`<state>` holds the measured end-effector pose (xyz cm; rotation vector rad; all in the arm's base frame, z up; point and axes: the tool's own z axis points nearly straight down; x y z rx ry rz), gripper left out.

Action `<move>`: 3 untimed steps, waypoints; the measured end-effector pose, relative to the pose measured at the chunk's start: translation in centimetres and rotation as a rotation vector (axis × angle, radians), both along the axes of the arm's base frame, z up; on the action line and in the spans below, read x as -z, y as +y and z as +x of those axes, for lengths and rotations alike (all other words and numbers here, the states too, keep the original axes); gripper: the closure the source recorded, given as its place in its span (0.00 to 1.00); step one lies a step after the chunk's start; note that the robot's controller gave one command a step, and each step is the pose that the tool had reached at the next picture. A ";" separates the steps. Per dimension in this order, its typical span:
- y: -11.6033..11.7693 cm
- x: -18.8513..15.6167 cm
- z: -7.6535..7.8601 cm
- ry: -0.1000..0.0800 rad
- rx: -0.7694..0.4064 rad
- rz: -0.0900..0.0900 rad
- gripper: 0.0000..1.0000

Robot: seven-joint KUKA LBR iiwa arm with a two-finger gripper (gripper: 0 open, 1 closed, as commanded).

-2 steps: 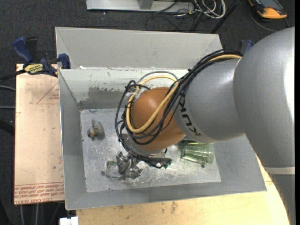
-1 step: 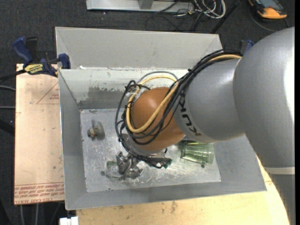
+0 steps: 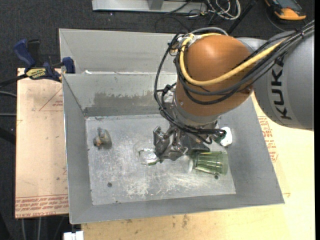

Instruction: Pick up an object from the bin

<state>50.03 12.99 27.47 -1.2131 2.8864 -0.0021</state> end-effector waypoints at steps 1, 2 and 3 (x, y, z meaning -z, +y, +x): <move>0.1 0.4 -0.2 0.008 -0.002 -0.001 1.00; -0.3 5.8 0.3 0.003 -0.011 0.000 1.00; -0.4 11.3 0.0 0.009 -0.032 -0.001 1.00</move>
Offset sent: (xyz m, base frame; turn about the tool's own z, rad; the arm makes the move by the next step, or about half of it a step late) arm 0.0028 -0.0065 -0.0894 -0.0166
